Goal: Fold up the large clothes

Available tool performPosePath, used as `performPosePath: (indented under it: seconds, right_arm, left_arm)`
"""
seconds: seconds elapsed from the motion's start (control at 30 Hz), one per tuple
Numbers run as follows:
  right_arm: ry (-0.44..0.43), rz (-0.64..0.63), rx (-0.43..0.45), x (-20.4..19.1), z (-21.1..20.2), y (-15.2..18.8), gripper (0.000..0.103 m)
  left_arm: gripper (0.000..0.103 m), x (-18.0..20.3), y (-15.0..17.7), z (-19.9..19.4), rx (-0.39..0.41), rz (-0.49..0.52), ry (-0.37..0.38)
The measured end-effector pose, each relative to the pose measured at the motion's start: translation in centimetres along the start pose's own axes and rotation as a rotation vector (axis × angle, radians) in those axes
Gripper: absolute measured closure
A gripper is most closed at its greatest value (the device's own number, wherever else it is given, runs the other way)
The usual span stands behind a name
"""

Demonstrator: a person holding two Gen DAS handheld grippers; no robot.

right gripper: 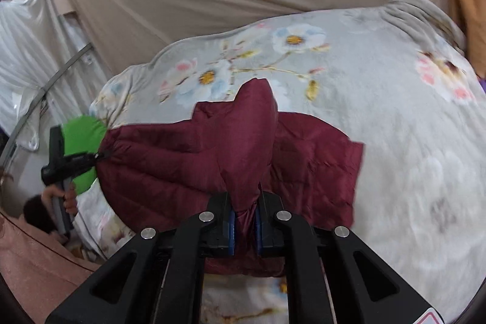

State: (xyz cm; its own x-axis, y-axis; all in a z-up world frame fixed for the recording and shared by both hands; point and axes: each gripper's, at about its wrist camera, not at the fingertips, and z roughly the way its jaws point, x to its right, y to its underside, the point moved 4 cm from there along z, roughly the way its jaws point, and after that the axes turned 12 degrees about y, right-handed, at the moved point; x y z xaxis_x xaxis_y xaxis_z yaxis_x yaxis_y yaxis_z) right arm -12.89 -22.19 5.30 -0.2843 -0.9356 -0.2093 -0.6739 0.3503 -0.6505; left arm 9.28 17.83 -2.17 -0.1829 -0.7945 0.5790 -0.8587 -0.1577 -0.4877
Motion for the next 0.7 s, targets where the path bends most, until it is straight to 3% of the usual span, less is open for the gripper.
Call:
performPosePath:
  seconds: [0.1,0.17,0.33,0.4,0.47,0.57,0.7]
  right_arm:
    - [0.034,0.142,0.079,2.6,0.6,-2.3,0.095]
    - [0.064,0.232,0.093,4.6,4.0,-4.1,0.095]
    - [0.187,0.371,-0.079,8.5,15.4,-3.9,0.095]
    - [0.183,0.403,-0.15,9.4,18.8,-2.6,0.092]
    - [0.179,0.425,-0.152,9.8,19.5,-2.3,0.085]
    - [0.21,0.488,-0.125,10.7,17.4,-2.9,0.076]
    - [0.334,0.48,0.058,10.4,9.8,-3.6,0.072]
  left_arm:
    - [0.097,-0.6,-2.6,2.8,0.021,0.001,-0.056]
    - [0.097,-1.0,-3.9,4.9,0.025,-0.019,-0.069]
    - [0.096,-3.0,-4.8,12.8,-0.047,-0.007,-0.241]
    - [0.091,-4.2,-4.2,14.2,-0.044,-0.007,-0.288]
    - [0.088,-4.6,-3.8,14.3,-0.033,-0.006,-0.302]
    - [0.07,-4.2,-4.0,12.4,-0.002,0.006,-0.334]
    - [0.059,-1.2,-4.2,6.4,0.106,0.076,-0.359]
